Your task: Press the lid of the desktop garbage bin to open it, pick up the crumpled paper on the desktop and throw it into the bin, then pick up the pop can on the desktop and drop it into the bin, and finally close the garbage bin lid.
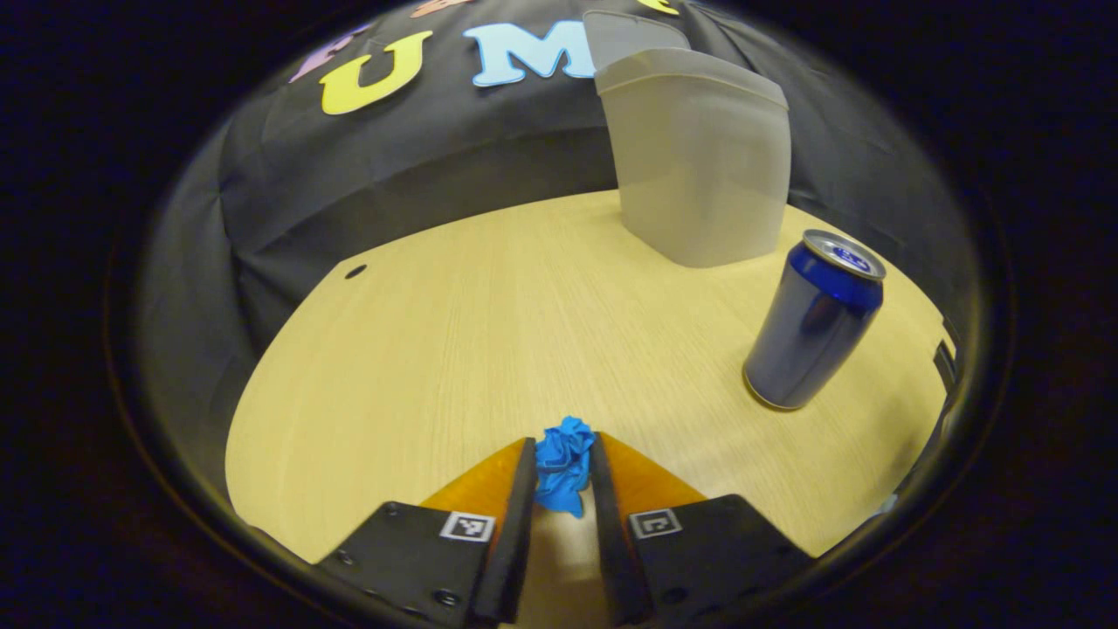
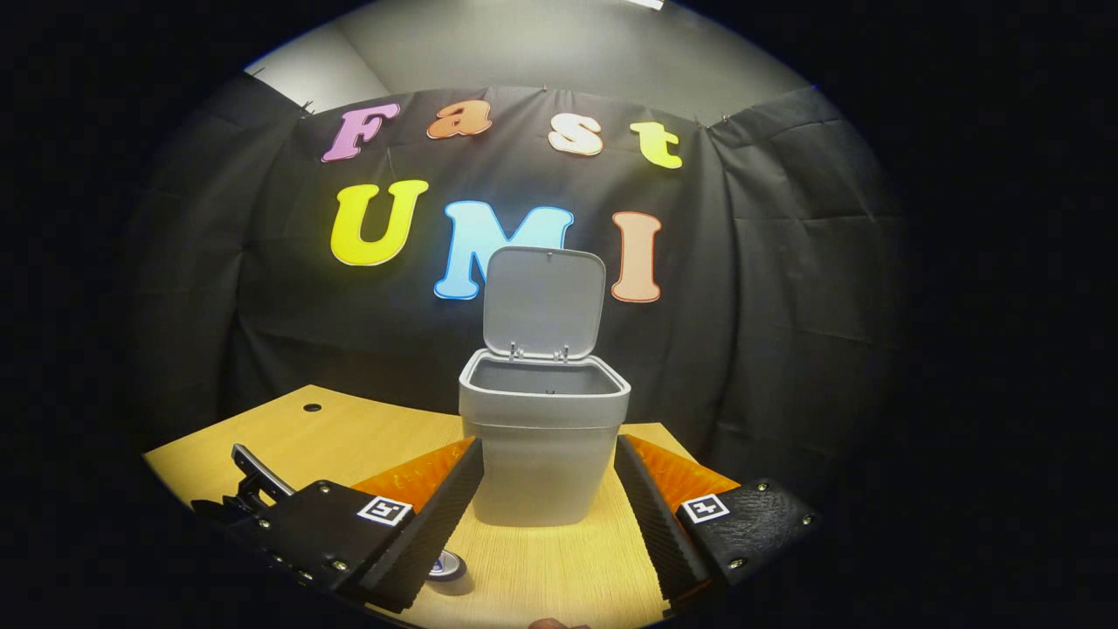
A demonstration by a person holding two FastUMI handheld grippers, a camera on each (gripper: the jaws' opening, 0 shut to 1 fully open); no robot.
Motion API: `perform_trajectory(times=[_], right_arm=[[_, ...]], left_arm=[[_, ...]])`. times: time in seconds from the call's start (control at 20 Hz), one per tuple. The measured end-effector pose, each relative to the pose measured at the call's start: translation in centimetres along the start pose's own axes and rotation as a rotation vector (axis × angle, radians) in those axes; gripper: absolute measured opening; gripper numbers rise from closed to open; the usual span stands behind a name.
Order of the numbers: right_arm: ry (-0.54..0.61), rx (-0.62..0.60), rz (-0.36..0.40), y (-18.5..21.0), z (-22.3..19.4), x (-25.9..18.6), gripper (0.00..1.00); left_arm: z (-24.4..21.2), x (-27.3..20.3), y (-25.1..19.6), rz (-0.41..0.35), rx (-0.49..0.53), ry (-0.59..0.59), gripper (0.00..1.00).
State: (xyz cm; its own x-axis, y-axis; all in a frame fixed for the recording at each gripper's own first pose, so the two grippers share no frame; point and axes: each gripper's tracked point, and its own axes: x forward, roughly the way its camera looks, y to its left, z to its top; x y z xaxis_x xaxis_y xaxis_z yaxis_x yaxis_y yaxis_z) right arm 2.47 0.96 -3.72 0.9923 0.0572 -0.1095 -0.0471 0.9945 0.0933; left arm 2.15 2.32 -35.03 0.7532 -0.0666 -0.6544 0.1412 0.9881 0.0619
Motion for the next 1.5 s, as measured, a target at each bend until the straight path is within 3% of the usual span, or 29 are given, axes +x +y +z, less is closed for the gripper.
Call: perform_trajectory(times=[0.05,0.15,0.35,0.65,0.95,1.05,1.15,1.5], right_arm=[[0.002,0.003,0.003,0.0,-0.1,0.2,1.0],[0.002,0.001,0.007,-0.3,0.0,0.4,0.97],[-0.014,-0.008,0.013,-0.9,0.4,0.4,0.96],[-0.039,-0.008,0.012,-1.6,1.2,1.0,0.97],[-0.047,-0.01,0.016,-1.9,1.2,1.6,0.97],[-0.048,0.0,0.019,-2.0,1.1,1.7,1.0],[-0.055,0.005,0.016,-2.2,1.4,1.8,0.96],[-0.085,-0.006,-0.01,-3.5,2.0,1.4,0.96]], left_arm=[[0.0,0.0,-0.1,-0.002,0.006,-0.002,0.33],[0.2,-0.2,0.0,0.005,-0.007,-0.009,0.26],[0.9,-0.9,0.6,0.025,-0.027,-0.037,0.26],[5.6,-3.1,1.6,0.037,-0.082,-0.128,0.28],[14.1,-5.6,1.1,0.0,-0.119,-0.266,0.24],[17.1,-6.4,0.5,-0.02,-0.121,-0.317,0.26],[20.1,-7.2,-0.2,-0.043,-0.125,-0.366,0.29],[29.2,-9.8,-2.9,-0.118,-0.139,-0.512,0.25]])
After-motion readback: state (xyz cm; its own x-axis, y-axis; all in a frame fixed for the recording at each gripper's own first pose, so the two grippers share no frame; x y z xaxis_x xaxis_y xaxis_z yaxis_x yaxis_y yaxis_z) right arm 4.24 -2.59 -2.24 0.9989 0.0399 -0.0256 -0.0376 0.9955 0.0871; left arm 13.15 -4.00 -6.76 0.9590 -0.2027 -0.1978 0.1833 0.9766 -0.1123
